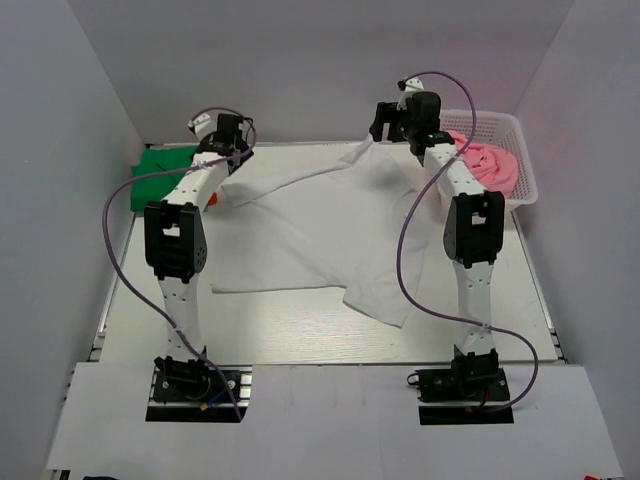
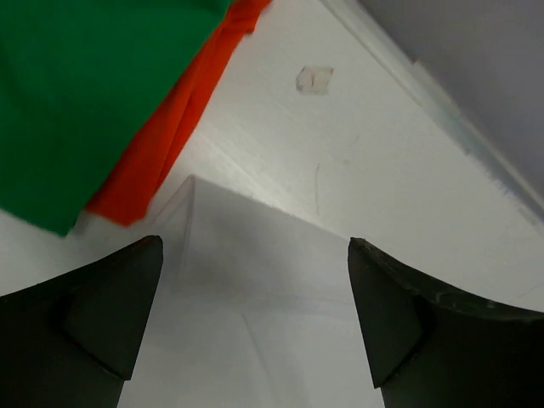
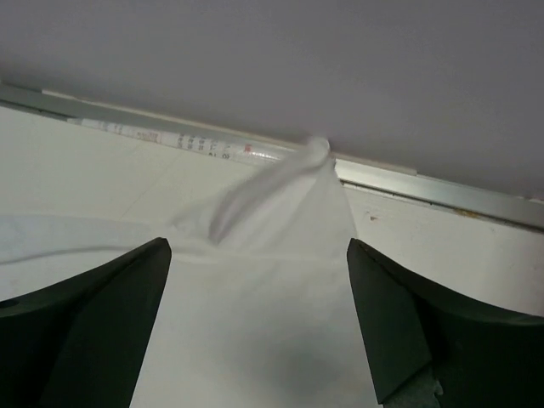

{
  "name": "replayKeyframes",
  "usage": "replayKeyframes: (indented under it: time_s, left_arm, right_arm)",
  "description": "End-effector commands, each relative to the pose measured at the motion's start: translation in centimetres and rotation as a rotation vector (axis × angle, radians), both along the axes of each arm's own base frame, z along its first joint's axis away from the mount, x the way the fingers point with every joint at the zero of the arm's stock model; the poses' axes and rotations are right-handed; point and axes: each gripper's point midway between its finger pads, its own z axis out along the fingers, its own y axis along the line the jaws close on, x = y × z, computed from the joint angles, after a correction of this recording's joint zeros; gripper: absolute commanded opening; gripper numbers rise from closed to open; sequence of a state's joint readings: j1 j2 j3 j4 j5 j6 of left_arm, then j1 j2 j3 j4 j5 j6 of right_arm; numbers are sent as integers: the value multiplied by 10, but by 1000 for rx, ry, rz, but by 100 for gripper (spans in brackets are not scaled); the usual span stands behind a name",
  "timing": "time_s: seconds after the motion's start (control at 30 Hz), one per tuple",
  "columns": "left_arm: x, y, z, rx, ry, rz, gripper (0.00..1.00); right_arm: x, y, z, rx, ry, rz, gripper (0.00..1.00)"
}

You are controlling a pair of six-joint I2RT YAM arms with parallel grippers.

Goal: Fold and stack the t-shirts

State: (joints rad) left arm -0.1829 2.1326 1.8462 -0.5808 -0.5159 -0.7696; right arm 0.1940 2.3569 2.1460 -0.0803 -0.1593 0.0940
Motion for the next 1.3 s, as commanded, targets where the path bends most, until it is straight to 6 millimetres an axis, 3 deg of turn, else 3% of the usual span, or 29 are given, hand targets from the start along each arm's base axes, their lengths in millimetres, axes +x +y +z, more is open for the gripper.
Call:
replayKeyframes:
  time_s: [0.0,0.03,0.07,0.1,0.13,0.17,0.2,0.23,0.27,0.3,0.33,0.37,0.4,0.43,0.47,0.5,0.53,0.7,0.93,1.07,1.13,1.17,1.2,1.27]
  left_arm:
    - [22,-3,49,-36,-59,-96,100]
    - [23,-7,56,-44,-62,-125,100]
    - [21,-7,60,-34,-58,-134,100]
    - [14,-7,62,-31,-49,-152,100]
    - [0,-10,43,-12,2,-175,100]
    - [-13,-16,63,-21,-32,-194,100]
    - [-19,-17,66,-24,-52,-215,100]
    - [-41,-16,38,-29,17,-225,100]
    - [-54,-26,34,-65,25,-258,100]
    - [-65,-28,55,-84,-37,-278,100]
    - [-90,-32,25,-125,25,-295,100]
    - [-101,-34,22,-146,20,-304,100]
    - [-120,-36,-2,-172,47,-313,100]
    - [-131,-43,8,-210,12,-355,100]
    - [-139,-46,4,-232,5,-361,100]
    - [-157,-49,-17,-243,44,-378,100]
    - [-159,-51,-18,-257,26,-381,100]
    - [-194,-55,-56,-281,144,-380,100]
    - [-248,-30,-92,-239,256,-291,100]
    - [-295,-35,-123,-299,361,-292,100]
    - [-312,-44,-128,-362,394,-318,100]
    - [-331,-48,-134,-408,447,-318,100]
    - [-339,-52,-133,-421,461,-336,100]
    - [-349,-61,-118,-462,430,-372,100]
  right_arm:
    - [-9,6,45,5,-58,28,90]
    - [-13,8,49,5,-68,32,90]
    - [-26,8,88,15,-124,36,90]
    - [-40,12,53,-9,-55,53,90]
    - [-49,18,54,-14,-55,69,90]
    - [-67,18,51,-15,-32,71,90]
    - [-80,19,72,-1,-62,69,90]
    - [-101,23,66,9,-33,76,90]
    - [-116,23,36,8,27,74,90]
    - [-133,24,43,45,41,70,90]
    - [-164,29,10,44,113,89,90]
    - [-174,32,7,62,115,99,90]
    - [-189,33,18,92,107,102,90]
    - [-217,37,-24,77,205,122,90]
    - [-226,39,-31,77,221,130,90]
    - [-235,43,-38,98,254,125,90]
    - [-255,43,-58,90,300,128,90]
    - [-292,45,-103,109,434,107,90]
    - [-333,6,-144,117,585,-129,90]
    - [-380,-18,-166,118,709,-239,90]
    - [-405,-43,-182,61,738,-329,90]
    - [-405,-44,-166,109,697,-353,90]
    - [-418,-53,-175,90,712,-374,90]
    - [-426,-61,-169,72,703,-385,90]
